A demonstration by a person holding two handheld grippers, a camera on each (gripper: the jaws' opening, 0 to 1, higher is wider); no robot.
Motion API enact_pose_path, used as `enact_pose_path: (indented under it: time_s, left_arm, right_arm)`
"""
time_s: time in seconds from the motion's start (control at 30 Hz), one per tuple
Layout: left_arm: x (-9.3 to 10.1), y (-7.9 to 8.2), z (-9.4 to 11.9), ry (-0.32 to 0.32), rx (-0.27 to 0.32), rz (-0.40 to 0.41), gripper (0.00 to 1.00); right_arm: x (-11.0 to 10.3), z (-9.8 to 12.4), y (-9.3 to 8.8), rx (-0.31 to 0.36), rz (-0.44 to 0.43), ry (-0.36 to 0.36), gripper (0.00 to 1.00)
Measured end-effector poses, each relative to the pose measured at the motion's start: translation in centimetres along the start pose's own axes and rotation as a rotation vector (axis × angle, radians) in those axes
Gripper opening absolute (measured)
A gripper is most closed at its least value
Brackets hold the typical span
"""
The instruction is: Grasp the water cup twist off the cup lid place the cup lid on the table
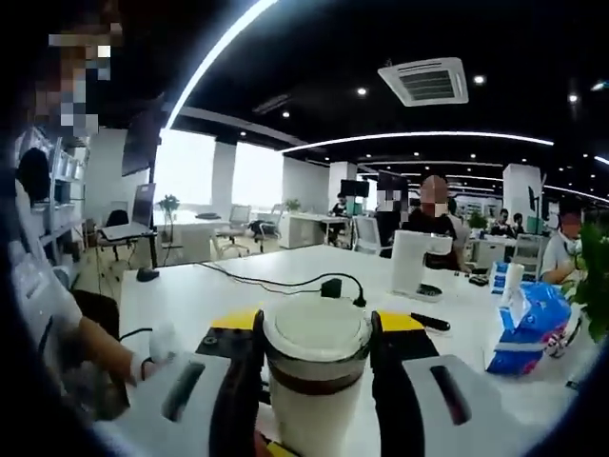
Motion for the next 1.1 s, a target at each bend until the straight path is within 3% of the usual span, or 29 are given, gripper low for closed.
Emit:
enact_pose_path:
  time_s: [0.1, 0.23, 0.3, 0.4, 0.53, 0.8, 1.1]
  left_arm:
    - [0.1, 0.0, 0.0, -0.001, 0.000, -0.002, 0.48]
    - [0.2, 0.0, 0.0, -0.001, 0.001, -0.006, 0.48]
    - [0.2, 0.0, 0.0, -0.002, 0.001, -0.006, 0.48]
    - [0.1, 0.0, 0.0, -0.002, 0.002, -0.007, 0.48]
    - [0.2, 0.0, 0.1, -0.002, 0.003, -0.007, 0.48]
    - [0.2, 0.0, 0.1, -0.002, 0.003, -0.007, 0.48]
    - [0.0, 0.0, 0.2, -0.003, 0.003, -0.006, 0.48]
  right_arm:
    - [0.4, -0.1, 0.1, -0.025, -0.007, 0.044, 0.46]
    - [0.3, -0.2, -0.1, -0.014, 0.014, 0.142, 0.46]
    - [0.3, -0.2, -0.1, -0.012, 0.003, 0.154, 0.46]
    - [0.6, -0.3, 0.0, 0.004, 0.005, 0.277, 0.46]
    - [0.7, -0.4, 0.0, 0.009, 0.025, 0.359, 0.46]
    - [0.8, -0.9, 0.1, 0.000, 0.028, 0.502, 0.46]
    - [0.9, -1.1, 0.2, 0.036, 0.053, 0.652, 0.46]
Point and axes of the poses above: the point that each gripper's makers call its tool centre point, and the gripper's own axes: z roughly backward along the fingers, x roughly to its right, y roughly out of its top, the point moved 4 cm from there along z, roughly backward along the fingers, and after that the axes turned 11 degrees about -y, right-handed, at the moved point
